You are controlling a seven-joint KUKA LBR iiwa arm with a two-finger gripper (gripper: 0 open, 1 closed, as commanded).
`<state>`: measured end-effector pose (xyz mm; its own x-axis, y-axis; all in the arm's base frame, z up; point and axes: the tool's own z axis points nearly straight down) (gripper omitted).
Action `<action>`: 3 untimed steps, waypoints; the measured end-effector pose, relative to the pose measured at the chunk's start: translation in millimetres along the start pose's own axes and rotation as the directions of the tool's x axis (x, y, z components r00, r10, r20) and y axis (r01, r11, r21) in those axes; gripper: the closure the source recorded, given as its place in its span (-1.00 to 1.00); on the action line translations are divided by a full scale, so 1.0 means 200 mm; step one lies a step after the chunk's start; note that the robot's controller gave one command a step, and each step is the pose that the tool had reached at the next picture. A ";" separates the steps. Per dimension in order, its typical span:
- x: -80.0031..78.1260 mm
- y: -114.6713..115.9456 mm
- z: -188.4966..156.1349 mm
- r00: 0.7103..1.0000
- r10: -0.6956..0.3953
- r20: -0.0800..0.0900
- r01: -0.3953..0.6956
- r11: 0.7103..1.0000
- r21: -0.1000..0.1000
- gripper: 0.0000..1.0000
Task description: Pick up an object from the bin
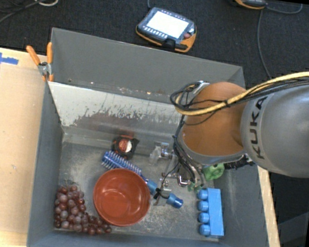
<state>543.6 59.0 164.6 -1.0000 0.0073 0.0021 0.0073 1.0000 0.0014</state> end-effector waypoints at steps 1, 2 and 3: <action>0.00 0.00 0.00 1.000 0.000 0.000 0.000 1.000 0.000 -1.00; -0.27 -0.13 0.38 1.000 -0.016 -0.002 0.016 1.000 0.000 -1.00; -0.21 -0.21 0.34 1.000 -0.017 0.009 0.017 1.000 -0.002 -1.00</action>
Offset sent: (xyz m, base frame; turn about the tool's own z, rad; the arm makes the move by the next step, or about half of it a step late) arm 0.0532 -0.0252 -0.0717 -0.0189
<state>585.0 17.4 96.9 -0.9999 -0.0101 -0.0066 -0.0101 0.9999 0.0036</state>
